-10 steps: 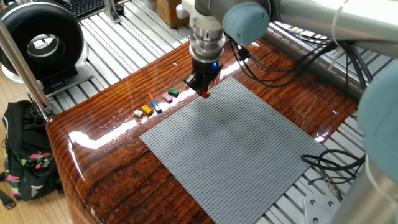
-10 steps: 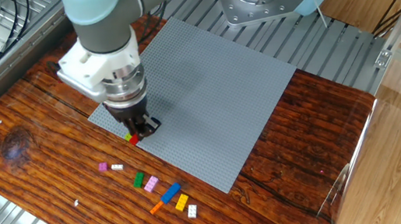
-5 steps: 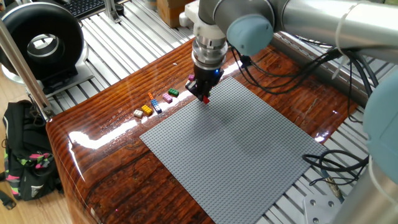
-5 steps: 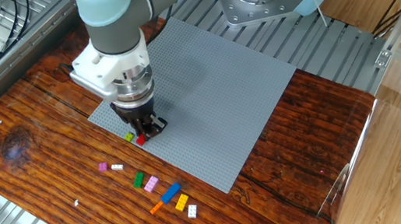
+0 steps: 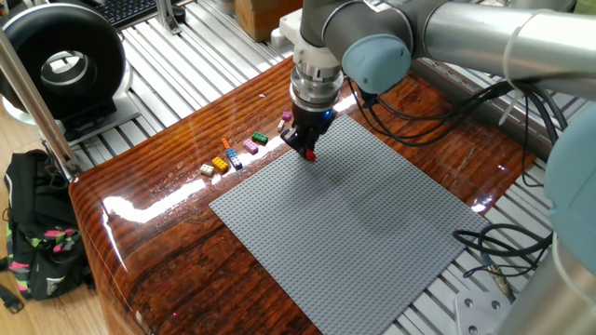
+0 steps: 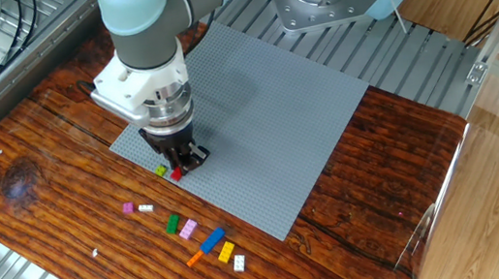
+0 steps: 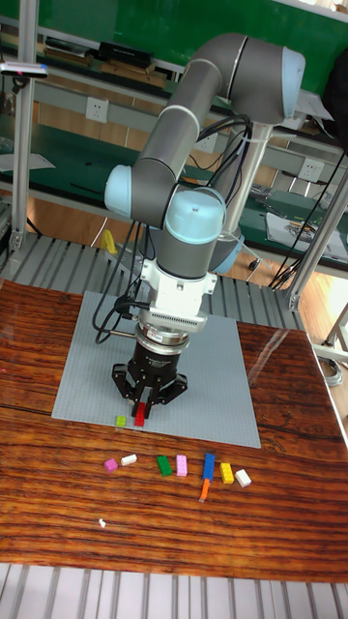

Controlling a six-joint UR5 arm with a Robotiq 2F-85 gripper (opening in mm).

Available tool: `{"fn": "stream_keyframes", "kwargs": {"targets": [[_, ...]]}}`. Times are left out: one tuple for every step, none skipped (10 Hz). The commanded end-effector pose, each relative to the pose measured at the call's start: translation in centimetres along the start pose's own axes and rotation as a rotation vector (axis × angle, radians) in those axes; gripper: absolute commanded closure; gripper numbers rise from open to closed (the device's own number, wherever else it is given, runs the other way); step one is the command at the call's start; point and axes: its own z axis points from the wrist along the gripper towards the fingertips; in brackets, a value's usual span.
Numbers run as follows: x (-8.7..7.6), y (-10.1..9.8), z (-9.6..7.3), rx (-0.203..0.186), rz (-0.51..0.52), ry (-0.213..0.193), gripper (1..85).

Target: Build with small Lego blocks

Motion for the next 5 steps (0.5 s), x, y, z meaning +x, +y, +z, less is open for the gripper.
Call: {"fn": "stream_keyframes", "kwargs": {"targets": [[-0.29,0.13,-0.01,-0.013,0.005,-0.003,84.7],[-0.35,0.25,0.06,-0.017,0.004,-0.005,84.7],[-0.36,0.20,0.07,-0.016,0.004,-0.005,84.7],[-0.34,0.20,0.01,-0.016,0.004,-0.005,84.7],[-0.35,0.18,-0.01,-0.016,0.004,-0.005,84.7]]}}
